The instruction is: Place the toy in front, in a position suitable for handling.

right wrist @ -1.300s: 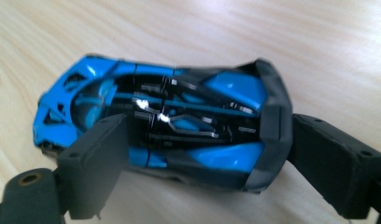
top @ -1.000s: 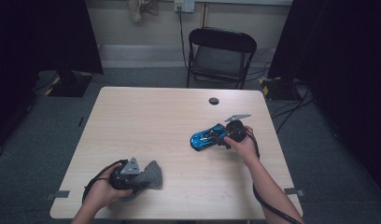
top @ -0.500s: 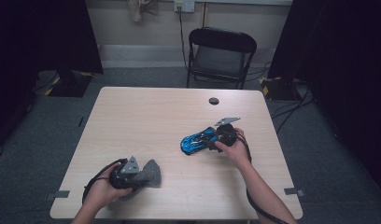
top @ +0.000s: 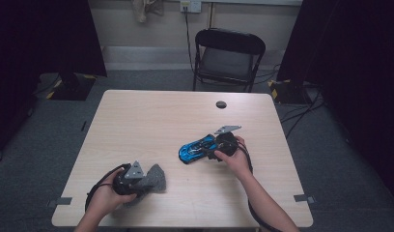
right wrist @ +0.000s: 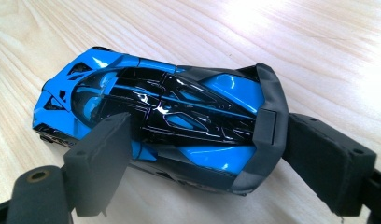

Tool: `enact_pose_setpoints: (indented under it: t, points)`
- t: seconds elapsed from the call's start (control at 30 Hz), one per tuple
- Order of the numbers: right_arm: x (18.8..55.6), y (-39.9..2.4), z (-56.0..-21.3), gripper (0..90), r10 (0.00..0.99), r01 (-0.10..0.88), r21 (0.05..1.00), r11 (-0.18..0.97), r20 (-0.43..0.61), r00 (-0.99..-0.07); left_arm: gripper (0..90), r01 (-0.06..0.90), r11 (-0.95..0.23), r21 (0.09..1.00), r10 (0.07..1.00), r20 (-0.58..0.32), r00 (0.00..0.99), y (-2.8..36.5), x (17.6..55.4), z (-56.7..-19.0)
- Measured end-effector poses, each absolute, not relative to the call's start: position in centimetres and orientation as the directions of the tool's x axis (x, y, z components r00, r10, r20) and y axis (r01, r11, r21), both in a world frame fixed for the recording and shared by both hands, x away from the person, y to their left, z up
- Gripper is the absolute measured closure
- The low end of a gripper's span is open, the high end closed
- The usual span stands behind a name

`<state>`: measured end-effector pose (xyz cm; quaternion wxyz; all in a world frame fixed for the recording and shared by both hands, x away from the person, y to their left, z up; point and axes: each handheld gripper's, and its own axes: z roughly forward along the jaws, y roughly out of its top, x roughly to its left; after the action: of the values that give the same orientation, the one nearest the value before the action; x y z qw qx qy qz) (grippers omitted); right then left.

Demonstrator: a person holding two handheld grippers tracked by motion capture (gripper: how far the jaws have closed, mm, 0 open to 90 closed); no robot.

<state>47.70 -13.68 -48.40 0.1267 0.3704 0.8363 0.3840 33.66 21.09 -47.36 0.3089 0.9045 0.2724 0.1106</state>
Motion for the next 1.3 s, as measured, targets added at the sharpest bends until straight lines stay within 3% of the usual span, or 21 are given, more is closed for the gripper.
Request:
enact_pose_setpoints:
  t: [0.6,0.77,1.3]
  points:
    - [46.7,-11.3,-48.6,15.5,0.693,0.515,0.740,0.433,0.092,-0.715,63.6,0.432,-0.628,0.648,0.591,0.035,0.806,21.2,34.2,-47.2]
    - [46.6,-11.0,-48.6,16.1,0.690,0.527,0.734,0.429,0.109,-0.715,63.5,0.467,-0.576,0.671,0.646,0.025,0.763,21.9,35.3,-47.2]
    - [46.4,-10.5,-48.6,16.8,0.684,0.527,0.732,0.432,0.115,-0.721,63.3,0.479,-0.550,0.684,0.656,-0.001,0.755,21.7,36.5,-46.9]
